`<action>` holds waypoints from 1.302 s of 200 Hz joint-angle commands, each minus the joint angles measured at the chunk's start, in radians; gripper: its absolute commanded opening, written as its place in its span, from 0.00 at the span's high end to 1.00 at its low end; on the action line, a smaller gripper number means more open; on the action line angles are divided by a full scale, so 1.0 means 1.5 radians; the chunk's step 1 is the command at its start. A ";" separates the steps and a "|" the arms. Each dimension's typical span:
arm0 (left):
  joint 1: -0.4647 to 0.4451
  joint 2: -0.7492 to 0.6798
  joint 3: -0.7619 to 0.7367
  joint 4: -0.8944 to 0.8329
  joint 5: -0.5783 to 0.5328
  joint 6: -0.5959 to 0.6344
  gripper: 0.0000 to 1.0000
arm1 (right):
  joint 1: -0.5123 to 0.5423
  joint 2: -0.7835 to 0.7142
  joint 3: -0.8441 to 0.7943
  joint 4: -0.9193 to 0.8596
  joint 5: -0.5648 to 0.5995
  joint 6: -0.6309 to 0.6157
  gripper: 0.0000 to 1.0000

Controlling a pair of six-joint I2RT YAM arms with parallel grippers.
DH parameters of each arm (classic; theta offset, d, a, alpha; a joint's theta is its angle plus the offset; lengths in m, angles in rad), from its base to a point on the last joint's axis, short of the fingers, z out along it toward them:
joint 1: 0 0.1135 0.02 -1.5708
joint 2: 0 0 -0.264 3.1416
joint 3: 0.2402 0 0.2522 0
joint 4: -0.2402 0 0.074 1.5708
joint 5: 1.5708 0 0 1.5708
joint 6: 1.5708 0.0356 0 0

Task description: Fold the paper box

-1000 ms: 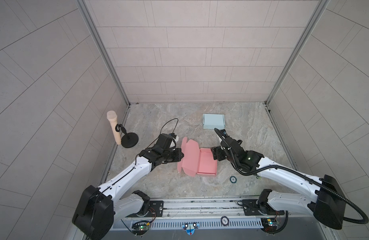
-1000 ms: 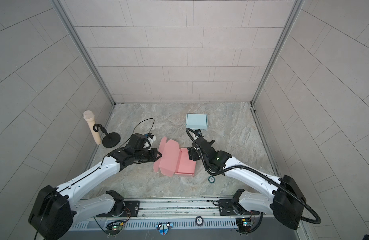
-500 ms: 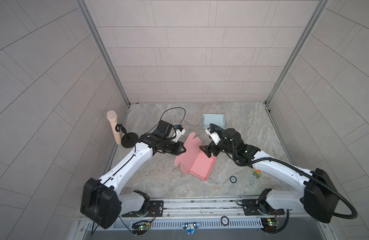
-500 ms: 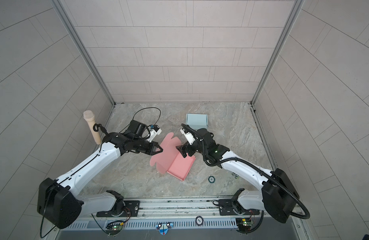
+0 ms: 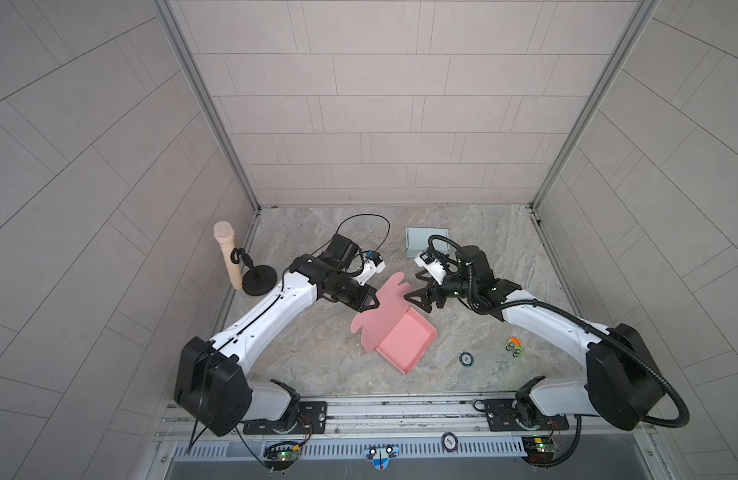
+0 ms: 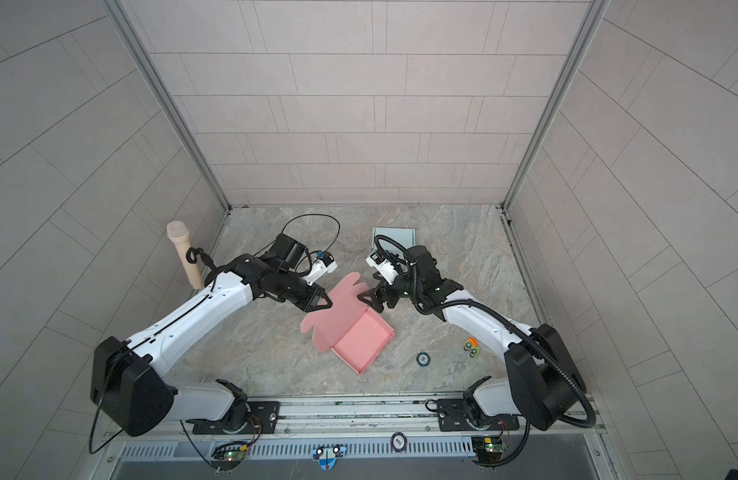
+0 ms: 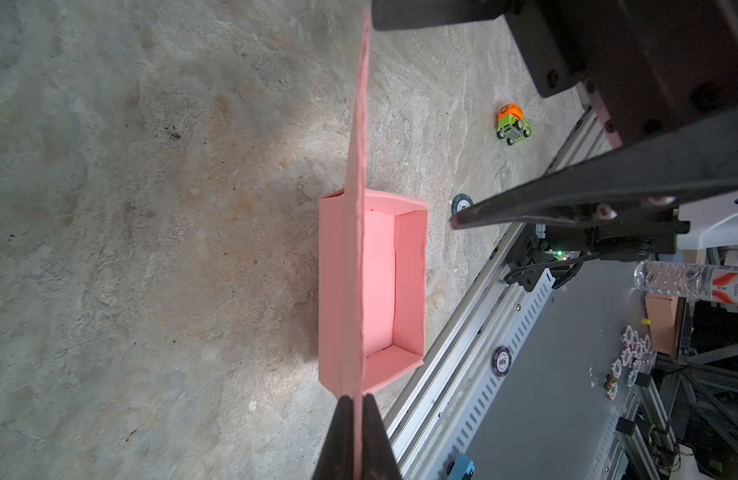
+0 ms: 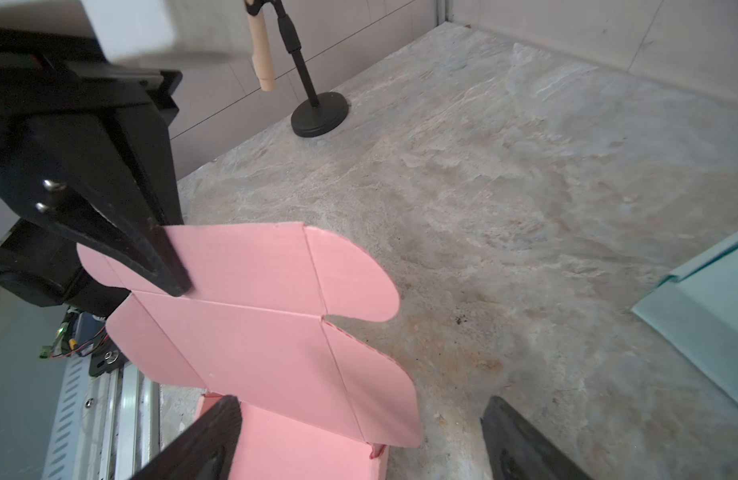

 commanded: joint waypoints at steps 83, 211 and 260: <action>-0.010 0.019 0.032 -0.033 -0.017 0.032 1.00 | 0.012 0.108 0.097 -0.102 -0.123 -0.105 0.31; -0.003 0.018 0.034 -0.032 -0.040 0.034 1.00 | 0.012 0.102 0.102 -0.142 -0.085 -0.122 0.79; -0.005 0.014 0.020 -0.012 -0.052 0.020 0.92 | 0.013 0.070 0.073 -0.119 -0.014 -0.097 0.92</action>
